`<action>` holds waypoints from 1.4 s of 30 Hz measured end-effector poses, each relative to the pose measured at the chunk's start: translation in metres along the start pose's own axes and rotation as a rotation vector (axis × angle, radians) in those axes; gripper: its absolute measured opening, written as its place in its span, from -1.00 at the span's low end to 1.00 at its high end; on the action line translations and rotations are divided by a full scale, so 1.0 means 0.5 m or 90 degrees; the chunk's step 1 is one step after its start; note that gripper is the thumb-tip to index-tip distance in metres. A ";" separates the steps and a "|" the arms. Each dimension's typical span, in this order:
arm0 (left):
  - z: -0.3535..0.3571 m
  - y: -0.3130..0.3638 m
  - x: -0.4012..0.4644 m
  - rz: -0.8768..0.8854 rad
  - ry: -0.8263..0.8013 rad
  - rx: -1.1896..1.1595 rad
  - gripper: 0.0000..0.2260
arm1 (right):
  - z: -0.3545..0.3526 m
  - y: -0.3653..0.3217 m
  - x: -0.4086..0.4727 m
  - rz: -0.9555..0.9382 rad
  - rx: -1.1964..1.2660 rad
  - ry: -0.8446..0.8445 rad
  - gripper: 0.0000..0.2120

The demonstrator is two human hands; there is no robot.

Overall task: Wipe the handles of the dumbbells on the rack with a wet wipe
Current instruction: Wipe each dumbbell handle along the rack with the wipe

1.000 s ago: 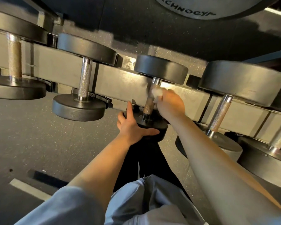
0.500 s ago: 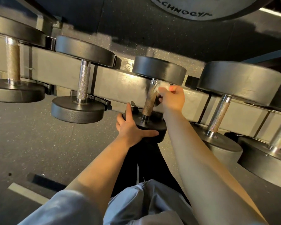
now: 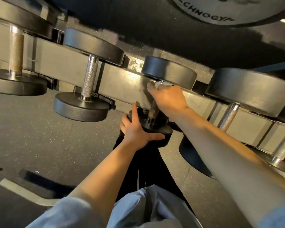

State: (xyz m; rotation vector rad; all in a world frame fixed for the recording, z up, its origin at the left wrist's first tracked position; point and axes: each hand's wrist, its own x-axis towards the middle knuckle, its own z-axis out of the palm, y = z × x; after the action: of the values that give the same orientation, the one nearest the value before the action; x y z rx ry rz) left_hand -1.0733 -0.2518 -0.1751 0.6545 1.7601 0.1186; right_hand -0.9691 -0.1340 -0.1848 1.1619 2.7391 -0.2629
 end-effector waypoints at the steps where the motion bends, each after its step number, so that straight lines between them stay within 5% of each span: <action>1: 0.000 -0.001 0.000 0.005 0.002 0.000 0.27 | -0.005 -0.009 0.009 0.012 -0.029 0.011 -0.50; 4: 0.001 -0.001 -0.002 0.013 0.004 0.000 0.28 | -0.016 -0.030 0.030 0.060 -0.056 -0.146 -0.65; 8: 0.001 0.000 -0.001 0.009 0.006 0.009 0.28 | -0.017 -0.011 0.015 0.062 -0.001 -0.188 -0.75; 13: 0.000 -0.001 -0.003 0.026 0.010 0.018 0.28 | 0.015 -0.054 -0.033 0.055 0.174 -0.337 -0.75; 16: -0.024 -0.013 -0.012 0.030 -0.023 -0.028 0.25 | 0.024 -0.068 -0.072 0.151 0.305 -0.375 -0.72; 20: -0.093 -0.044 -0.041 0.039 -0.022 -0.062 -0.08 | -0.022 -0.049 -0.092 0.321 0.516 -0.355 -0.67; 24: -0.170 -0.073 -0.081 0.055 0.174 -0.139 -0.59 | -0.044 -0.064 -0.085 0.356 0.590 -0.242 -0.67; 27: -0.222 -0.100 -0.093 0.043 0.331 -0.216 -0.74 | -0.054 -0.108 -0.048 0.388 0.640 -0.153 -0.68; 31: -0.295 -0.133 -0.065 0.068 0.426 -0.065 -0.35 | -0.075 -0.201 0.044 0.525 0.892 -0.104 -0.79; 34: -0.346 -0.146 -0.014 0.102 0.316 0.058 0.06 | -0.070 -0.264 0.128 0.540 0.922 -0.073 -0.77; 37: -0.385 -0.142 0.038 0.072 0.187 0.113 0.32 | -0.061 -0.312 0.205 0.520 0.801 -0.027 -0.64; 42: -0.423 -0.128 0.083 -0.031 -0.006 0.150 0.23 | -0.034 -0.368 0.286 0.489 0.438 -0.006 -0.59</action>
State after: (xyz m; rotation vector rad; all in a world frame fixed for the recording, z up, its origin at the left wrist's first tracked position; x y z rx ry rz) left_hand -1.2969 -0.2314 -0.1733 0.7803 1.7945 -0.1276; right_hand -1.2016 -0.1564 -0.1797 2.2274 1.9913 -1.1183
